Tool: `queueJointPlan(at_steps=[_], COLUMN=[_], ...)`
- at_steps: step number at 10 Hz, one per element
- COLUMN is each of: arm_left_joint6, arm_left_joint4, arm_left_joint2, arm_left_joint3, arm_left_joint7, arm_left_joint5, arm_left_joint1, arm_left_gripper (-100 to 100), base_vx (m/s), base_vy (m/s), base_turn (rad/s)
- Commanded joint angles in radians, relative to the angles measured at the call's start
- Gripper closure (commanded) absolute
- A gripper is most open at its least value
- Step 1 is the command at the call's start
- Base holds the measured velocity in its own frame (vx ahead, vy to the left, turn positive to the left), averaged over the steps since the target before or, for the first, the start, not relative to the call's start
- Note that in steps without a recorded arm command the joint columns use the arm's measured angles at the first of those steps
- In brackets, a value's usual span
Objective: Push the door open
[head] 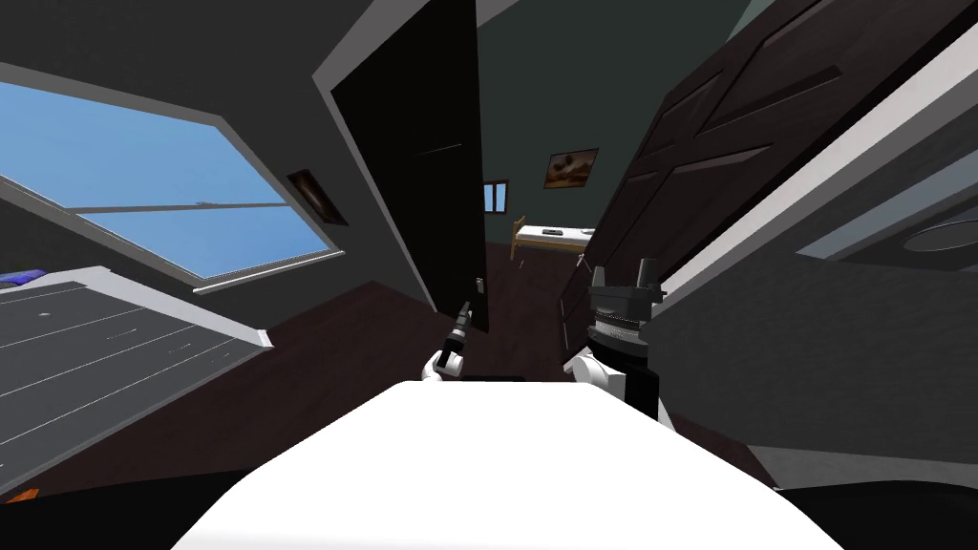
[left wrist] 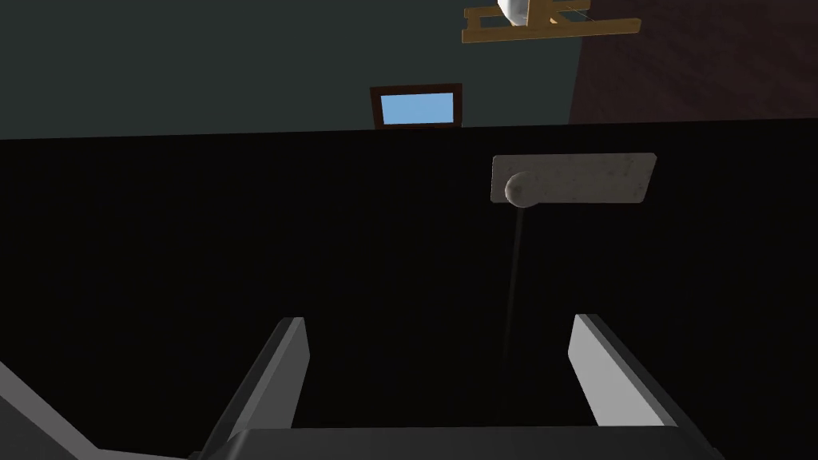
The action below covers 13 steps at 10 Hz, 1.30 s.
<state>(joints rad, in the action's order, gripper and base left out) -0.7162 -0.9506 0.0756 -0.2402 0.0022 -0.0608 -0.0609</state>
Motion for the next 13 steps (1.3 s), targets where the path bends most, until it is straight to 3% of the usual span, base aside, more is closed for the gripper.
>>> queueJointPlan(at_steps=[1, 2, 3, 10, 13], arm_left_joint6=[-0.006, -0.016, -0.016, -0.05, -0.07], arm_left_joint4=[0.028, 0.069, 0.069, 0.199, 0.276], arm_left_joint2=[-0.004, -0.01, -0.01, -0.031, -0.048], arm_left_joint3=[-0.004, -0.009, -0.009, -0.026, -0.036], arm_left_joint7=[-0.002, -0.004, -0.004, -0.01, -0.014], arm_left_joint5=[-0.004, -0.009, -0.009, -0.025, -0.034], arm_left_joint1=[-0.013, -0.03, -0.03, -0.083, -0.115], arm_left_gripper=[-100, -100, -100, -100, -100], base_vx=[0.069, 0.108, 0.08, 0.065, 0.099], base_vy=[0.063, 0.11, 0.091, 0.063, 0.102], base_turn=[-0.051, -0.103, -0.046, -0.053, -0.084])
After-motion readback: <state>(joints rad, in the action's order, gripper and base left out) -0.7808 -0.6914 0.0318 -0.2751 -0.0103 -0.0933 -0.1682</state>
